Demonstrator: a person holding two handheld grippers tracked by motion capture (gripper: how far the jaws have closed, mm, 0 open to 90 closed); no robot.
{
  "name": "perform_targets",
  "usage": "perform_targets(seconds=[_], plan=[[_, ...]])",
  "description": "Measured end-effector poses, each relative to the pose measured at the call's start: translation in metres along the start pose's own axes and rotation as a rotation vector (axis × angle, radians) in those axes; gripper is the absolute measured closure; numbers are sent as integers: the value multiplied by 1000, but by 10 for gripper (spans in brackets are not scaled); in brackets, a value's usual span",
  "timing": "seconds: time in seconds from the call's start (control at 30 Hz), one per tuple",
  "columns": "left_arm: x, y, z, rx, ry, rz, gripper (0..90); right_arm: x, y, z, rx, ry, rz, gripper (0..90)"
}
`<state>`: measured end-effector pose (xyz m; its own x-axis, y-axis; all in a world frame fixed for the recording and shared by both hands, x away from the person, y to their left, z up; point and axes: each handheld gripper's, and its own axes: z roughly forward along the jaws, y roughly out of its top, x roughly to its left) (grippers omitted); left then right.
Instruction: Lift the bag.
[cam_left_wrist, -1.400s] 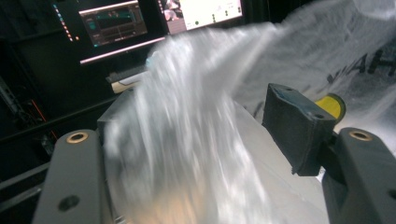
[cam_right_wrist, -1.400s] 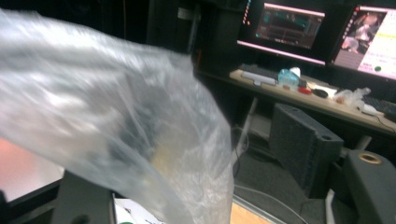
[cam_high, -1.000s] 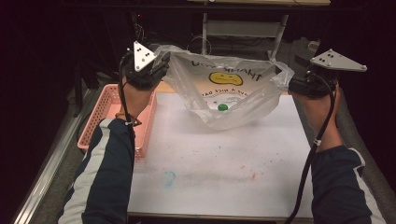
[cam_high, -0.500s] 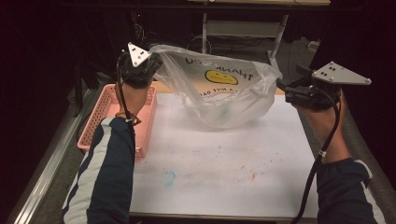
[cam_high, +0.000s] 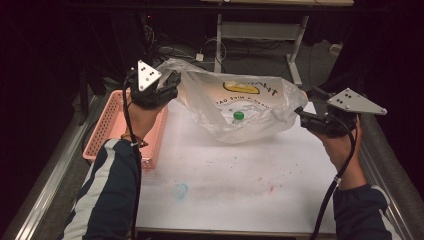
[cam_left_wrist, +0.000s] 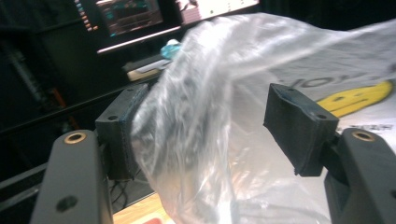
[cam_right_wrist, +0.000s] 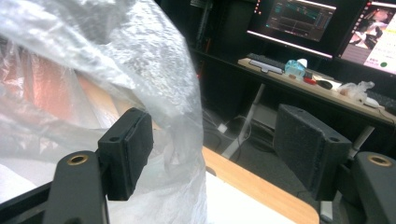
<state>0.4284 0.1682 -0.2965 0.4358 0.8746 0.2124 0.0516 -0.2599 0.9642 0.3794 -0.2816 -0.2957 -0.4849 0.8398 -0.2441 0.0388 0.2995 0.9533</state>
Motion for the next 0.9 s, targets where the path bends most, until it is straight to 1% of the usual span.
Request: perform_targets(seconds=[0.03,0.1,0.17,0.23,0.3,0.37,0.43,0.47,0.57,0.63,0.7,0.73,0.77,0.83,0.9], plan=[[-2,-2,-3,-1,-6,4,312,0,-2,-2,-1,2,11,295],[-5,-6,-10,-4,-15,12,285,2,-7,-7,3,9,12,292],[-6,-11,-16,-10,-21,12,285,4,-13,-11,21,-10,2,283],[-7,-16,-20,-6,-23,14,285,4,-18,-17,24,-7,2,282],[-6,-21,-24,-3,-22,13,286,4,-22,-22,31,-8,6,274],[-6,-24,-27,2,-17,14,289,5,-25,-26,40,8,7,273],[-4,-28,-31,3,-22,11,289,5,-30,-31,50,18,-5,260],[-3,-30,-33,4,-17,12,288,6,-32,-34,48,20,-10,261],[-2,-36,-37,11,-22,9,289,7,-41,-40,62,18,-11,257],[-3,-40,-39,22,-20,19,289,8,-48,-43,68,23,5,254],[-4,-45,-40,37,-35,26,287,8,-54,-45,83,24,16,237],[-6,-48,-41,46,-36,34,284,9,-57,-46,88,25,25,238],[-7,-50,-43,50,-37,40,277,9,-60,-46,94,27,31,237],[-9,-55,-46,48,-51,38,273,10,-65,-46,104,28,41,230],[-12,-60,-50,54,-57,48,273,11,-70,-46,105,26,50,223]])
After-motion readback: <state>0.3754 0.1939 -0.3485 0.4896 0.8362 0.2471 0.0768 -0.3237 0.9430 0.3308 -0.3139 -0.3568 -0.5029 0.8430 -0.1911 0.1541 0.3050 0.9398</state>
